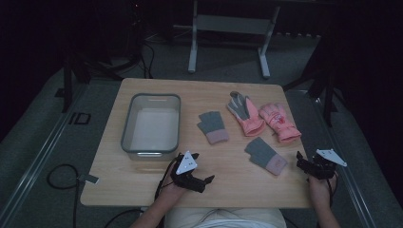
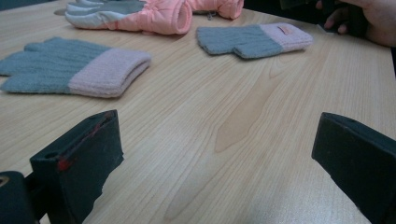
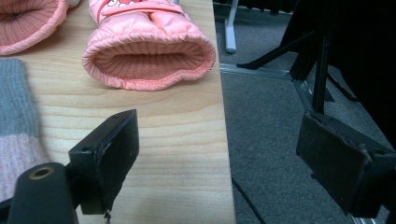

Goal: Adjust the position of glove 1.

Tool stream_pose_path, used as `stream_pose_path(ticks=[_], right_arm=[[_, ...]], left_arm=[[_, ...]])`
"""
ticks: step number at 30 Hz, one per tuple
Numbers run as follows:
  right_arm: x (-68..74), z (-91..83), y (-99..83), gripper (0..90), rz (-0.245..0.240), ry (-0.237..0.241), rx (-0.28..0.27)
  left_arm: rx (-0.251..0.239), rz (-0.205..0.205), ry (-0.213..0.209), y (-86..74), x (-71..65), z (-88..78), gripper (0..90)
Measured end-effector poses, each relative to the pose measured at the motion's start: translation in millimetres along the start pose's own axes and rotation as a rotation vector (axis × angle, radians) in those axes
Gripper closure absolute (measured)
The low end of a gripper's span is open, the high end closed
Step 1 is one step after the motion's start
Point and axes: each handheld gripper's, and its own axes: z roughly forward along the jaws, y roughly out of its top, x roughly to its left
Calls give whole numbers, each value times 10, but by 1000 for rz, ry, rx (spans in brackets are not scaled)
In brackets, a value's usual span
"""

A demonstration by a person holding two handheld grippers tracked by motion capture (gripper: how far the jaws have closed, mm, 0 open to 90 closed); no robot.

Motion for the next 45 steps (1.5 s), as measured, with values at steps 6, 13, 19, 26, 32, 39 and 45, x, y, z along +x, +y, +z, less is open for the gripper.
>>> stream_pose_path(ticks=[6,13,19,26,32,39,45], right_arm=[[6,8,3,133,-5,-9,12],[-2,17,7,135,-4,13,24],[19,35,16,134,-13,-1,41],[1,66,28,129,2,34,77],[-31,23,124,128,19,51,77],[17,-50,300,128,-11,63,81],[46,-68,436,127,-13,66,83]], left_arm=[[-6,3,-1,-3,-7,-5,14],[-6,8,-1,-3,-13,-4,14],[-10,8,-5,-4,-12,-7,14],[-14,5,7,-6,-16,-10,14],[-7,-3,6,-6,-12,-12,26],[-9,-5,6,-7,-10,-13,26],[-10,-3,5,-8,-11,-17,23]])
